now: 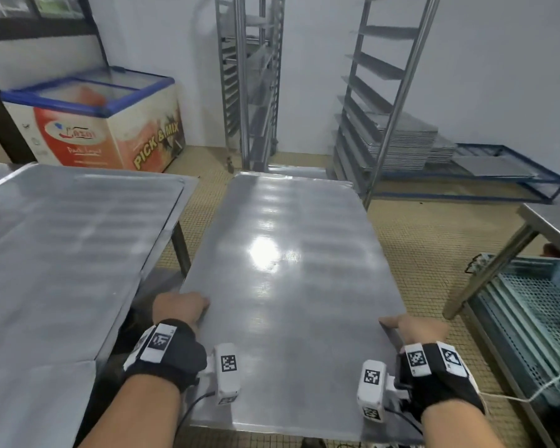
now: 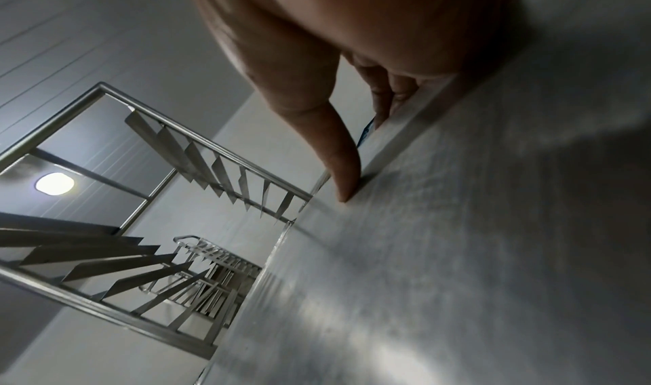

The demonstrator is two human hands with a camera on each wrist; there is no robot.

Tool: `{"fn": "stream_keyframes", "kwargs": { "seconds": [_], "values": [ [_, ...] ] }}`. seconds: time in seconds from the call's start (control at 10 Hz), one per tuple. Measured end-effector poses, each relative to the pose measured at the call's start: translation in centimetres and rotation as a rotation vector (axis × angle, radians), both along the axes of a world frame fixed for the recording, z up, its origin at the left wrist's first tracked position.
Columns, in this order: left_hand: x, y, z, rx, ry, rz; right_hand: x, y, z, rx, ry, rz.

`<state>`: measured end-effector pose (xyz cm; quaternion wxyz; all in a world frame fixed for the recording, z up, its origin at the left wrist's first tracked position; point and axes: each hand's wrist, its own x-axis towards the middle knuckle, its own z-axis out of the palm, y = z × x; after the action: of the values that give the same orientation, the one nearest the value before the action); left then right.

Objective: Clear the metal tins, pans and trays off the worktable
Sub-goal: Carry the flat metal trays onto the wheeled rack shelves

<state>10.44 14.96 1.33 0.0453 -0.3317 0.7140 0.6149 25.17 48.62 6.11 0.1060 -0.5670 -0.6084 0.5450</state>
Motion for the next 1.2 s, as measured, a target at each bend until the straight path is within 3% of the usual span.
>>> {"fn": "stream_keyframes", "kwargs": {
  "seconds": [0.2,0.5,0.6,0.8,1.2],
  "values": [
    [-3.2,5.5,-0.5,-0.086,-0.044,-0.092,-2.3,4.3,-0.1,-0.031,0.01,-0.023],
    [-9.5,11.5,-3.2,-0.086,-0.074,-0.001,-8.8,10.0,-1.0,-0.045,-0.016,-0.001],
    [-11.6,13.1,-3.3,-0.114,-0.111,-0.009,-12.7,14.2,-5.8,-0.091,-0.046,0.053],
    [-14.8,15.4,-4.1,-0.064,-0.148,0.033,-17.0,16.4,-4.8,-0.112,-0.069,0.0],
    [-21.9,16.7,-4.6,-0.13,-0.211,-0.021,-24.2,18.3,-5.4,-0.124,-0.063,0.047]
  ]
}}
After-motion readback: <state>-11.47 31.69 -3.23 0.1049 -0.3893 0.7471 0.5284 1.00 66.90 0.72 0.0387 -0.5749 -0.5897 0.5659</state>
